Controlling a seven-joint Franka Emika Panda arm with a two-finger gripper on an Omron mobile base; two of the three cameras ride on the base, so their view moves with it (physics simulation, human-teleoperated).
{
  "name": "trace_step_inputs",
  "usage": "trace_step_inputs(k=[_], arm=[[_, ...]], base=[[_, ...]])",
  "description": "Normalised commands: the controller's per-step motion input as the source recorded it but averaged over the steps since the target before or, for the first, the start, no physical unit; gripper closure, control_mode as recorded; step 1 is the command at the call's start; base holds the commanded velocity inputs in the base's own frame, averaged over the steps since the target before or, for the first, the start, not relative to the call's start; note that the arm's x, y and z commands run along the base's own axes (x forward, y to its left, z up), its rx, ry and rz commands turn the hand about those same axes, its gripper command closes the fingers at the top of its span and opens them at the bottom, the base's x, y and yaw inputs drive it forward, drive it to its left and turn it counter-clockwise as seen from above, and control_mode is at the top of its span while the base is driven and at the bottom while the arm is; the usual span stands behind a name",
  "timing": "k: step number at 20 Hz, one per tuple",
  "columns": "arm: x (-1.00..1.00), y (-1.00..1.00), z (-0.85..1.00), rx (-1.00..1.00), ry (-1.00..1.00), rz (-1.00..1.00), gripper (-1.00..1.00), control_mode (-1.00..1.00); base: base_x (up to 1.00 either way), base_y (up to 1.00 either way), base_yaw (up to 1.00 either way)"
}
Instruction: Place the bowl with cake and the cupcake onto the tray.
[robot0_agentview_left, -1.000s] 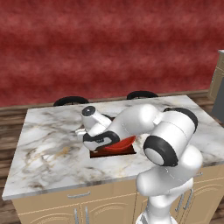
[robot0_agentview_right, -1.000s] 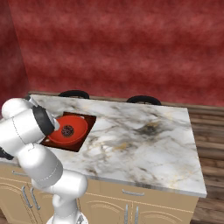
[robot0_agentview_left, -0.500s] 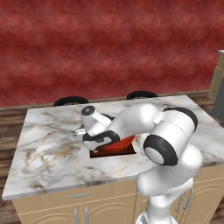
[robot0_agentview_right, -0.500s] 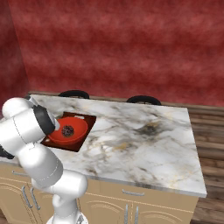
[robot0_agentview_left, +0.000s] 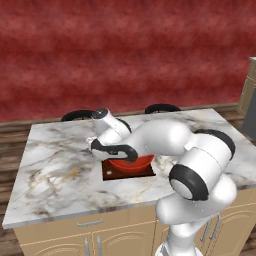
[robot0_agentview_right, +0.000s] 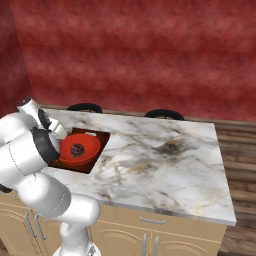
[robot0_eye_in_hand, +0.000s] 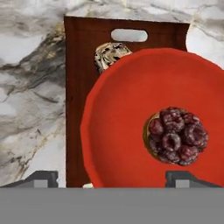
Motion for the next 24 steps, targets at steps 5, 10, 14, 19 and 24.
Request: trace_step_inputs(k=[5, 10, 14, 19, 24], arm=[[-0.39, -0.54, 0.31, -0.05, 0.28, 0.04, -1.0, -1.0], [-0.66, -1.0, 0.21, -0.02, 0.28, 0.03, -1.0, -1.0], [-0.97, -1.0, 0.0, 0.03, 0.01, 0.01, -1.0, -1.0], [-0.83, -1.0, -0.1, 0.25, -0.14, 0.02, -1.0, -1.0], [-0.07, -1.0, -0.01, 0.36, 0.0, 0.0, -1.0, -1.0]], base=[[0.0, 0.0, 0.0], [0.0, 0.0, 0.0], [0.0, 0.0, 0.0], [0.0, 0.0, 0.0], [0.0, 0.0, 0.0]])
